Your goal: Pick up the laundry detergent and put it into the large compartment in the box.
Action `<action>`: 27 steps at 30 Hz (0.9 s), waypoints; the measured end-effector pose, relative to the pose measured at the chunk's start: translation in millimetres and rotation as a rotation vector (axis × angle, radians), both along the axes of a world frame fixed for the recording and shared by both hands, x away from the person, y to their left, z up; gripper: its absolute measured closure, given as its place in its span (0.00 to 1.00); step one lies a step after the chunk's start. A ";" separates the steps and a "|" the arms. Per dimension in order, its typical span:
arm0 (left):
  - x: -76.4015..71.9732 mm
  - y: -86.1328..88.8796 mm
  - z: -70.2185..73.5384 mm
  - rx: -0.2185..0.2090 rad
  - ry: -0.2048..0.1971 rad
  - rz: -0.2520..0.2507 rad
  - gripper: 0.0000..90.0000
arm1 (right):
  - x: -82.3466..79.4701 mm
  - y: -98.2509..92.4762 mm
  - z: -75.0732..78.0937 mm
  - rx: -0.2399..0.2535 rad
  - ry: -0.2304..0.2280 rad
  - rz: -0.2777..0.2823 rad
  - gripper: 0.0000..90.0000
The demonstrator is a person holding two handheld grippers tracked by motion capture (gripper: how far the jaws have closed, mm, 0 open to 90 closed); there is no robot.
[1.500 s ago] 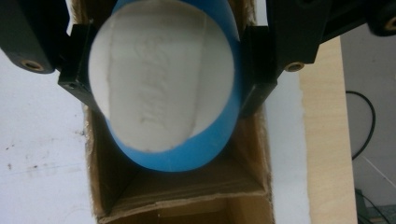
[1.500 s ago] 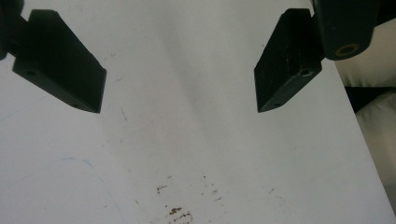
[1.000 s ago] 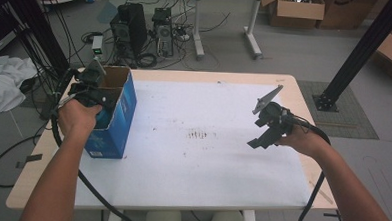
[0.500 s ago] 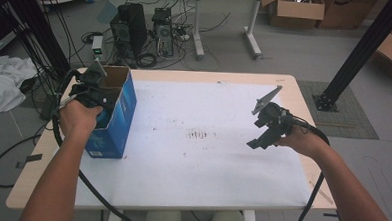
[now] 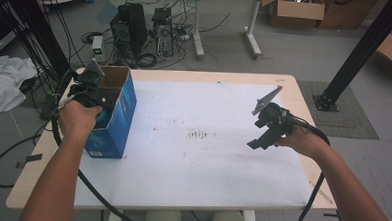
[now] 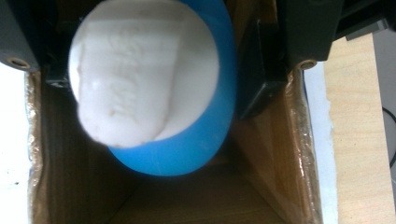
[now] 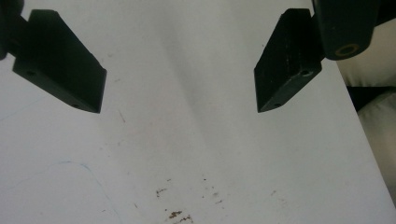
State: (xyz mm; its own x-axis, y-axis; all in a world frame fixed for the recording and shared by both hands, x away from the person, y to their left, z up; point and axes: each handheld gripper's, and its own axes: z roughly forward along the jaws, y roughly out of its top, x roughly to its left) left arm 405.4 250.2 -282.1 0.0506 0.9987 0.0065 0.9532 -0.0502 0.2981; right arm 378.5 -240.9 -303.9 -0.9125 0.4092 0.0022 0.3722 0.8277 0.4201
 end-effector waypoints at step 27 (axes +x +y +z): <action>-7.0 3.2 28.8 -0.019 -0.060 -0.009 0.30 | -4.2 1.0 5.4 0.003 -0.014 0.003 0.19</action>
